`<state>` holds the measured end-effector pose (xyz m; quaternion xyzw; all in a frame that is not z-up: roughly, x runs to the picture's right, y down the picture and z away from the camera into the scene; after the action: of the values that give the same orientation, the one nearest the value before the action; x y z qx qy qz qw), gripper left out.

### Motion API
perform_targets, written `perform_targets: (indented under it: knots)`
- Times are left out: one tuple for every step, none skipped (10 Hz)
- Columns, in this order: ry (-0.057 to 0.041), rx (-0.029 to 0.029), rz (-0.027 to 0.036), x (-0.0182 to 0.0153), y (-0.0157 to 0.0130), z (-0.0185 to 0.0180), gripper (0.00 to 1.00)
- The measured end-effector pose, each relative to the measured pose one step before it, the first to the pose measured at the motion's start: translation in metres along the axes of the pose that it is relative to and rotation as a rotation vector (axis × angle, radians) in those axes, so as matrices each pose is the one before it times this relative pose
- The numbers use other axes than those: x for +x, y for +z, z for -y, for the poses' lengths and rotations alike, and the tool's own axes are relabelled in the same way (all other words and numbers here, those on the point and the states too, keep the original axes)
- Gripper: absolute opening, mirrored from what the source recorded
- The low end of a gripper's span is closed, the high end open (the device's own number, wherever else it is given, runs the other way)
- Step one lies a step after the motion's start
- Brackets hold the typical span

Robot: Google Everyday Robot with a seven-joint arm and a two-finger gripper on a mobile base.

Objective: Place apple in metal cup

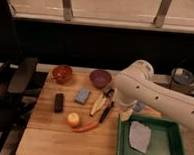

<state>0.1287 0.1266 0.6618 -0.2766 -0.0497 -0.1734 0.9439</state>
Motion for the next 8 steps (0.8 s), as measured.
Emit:
perform_targets:
  knots:
    - [0.00134, -0.00561, -0.00384, 0.00157, -0.00018, -0.00174, 0.65]
    - [-0.00139, -0.00059, 0.00255, -0.00142, 0.00005, 0.00036, 0.65]
    - [-0.00112, 0.00096, -0.00027, -0.00027, -0.00006, 0.00062, 0.65]
    - [-0.00002, -0.00067, 0.00349, 0.00018, 0.00024, -0.00018, 0.65]
    - [-0.00051, -0.00255, 0.01004, 0.00012, 0.00151, 0.00085, 0.65]
    - [-0.00211, -0.00875, 0.04441, -0.00465, 0.00695, 0.00346, 0.65]
    - [0.00013, -0.00492, 0.05784, -0.00732, 0.01098, 0.00565, 0.65]
    - [0.00164, -0.0022, 0.06301, -0.01084, 0.01397, 0.00847, 0.65]
